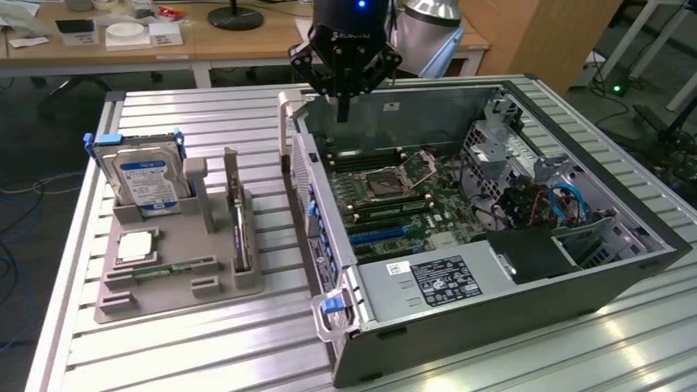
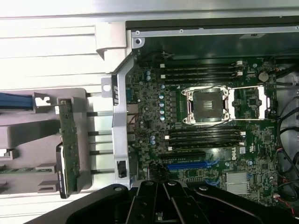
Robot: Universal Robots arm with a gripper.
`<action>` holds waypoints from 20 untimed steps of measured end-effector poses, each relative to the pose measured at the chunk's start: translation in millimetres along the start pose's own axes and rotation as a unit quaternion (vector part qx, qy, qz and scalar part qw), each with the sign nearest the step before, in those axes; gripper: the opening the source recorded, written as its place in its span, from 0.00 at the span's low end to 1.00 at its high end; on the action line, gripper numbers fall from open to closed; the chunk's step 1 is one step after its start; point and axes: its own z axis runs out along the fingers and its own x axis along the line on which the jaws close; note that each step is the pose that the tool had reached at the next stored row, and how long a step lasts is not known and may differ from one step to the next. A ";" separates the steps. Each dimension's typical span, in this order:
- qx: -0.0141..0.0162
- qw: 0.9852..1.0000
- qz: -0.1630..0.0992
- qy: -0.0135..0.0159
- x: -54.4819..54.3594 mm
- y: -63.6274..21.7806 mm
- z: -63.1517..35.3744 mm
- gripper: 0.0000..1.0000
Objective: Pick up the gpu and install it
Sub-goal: 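Reach for the gpu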
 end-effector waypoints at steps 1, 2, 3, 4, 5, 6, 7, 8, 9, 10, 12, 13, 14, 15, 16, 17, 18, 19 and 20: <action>0.000 1.000 0.000 0.000 1.9 -0.1 -0.1 0.11; 0.000 1.000 0.000 0.000 3.7 -0.3 -0.1 0.11; 0.000 1.000 0.000 0.000 5.8 -0.4 -0.2 0.11; 0.000 1.000 0.000 0.000 7.5 -0.5 -0.2 0.11; 0.000 1.000 0.000 0.000 9.0 -0.7 -0.2 0.11; 0.000 1.000 0.000 0.000 10.4 -0.8 -0.3 0.11; 0.000 1.000 0.000 0.000 11.7 -0.9 -0.3 0.11; 0.000 1.000 0.000 0.000 13.1 -1.0 -0.4 0.11; 0.000 1.000 0.000 0.000 14.7 -1.1 -0.4 0.11; 0.000 1.000 0.000 0.000 16.4 -1.2 -0.5 0.11; 0.000 1.000 0.000 0.000 21.5 -1.6 -0.6 0.11; 0.000 1.000 0.000 0.000 23.6 -1.7 -0.6 0.11; 0.000 1.000 0.000 0.000 25.4 -1.9 -0.7 0.11; 0.000 1.000 0.000 0.000 27.1 -2.0 -0.8 0.11; 0.000 1.000 0.000 0.000 28.7 -2.1 -0.8 0.11; 0.000 1.000 0.000 0.000 30.3 -2.3 -0.8 0.11; 0.000 1.000 0.000 0.000 32.0 -2.4 -0.9 0.11; 0.000 1.000 0.000 0.000 33.6 -2.5 -0.9 0.11; 0.000 1.000 0.000 0.000 35.3 -2.6 -1.0 0.11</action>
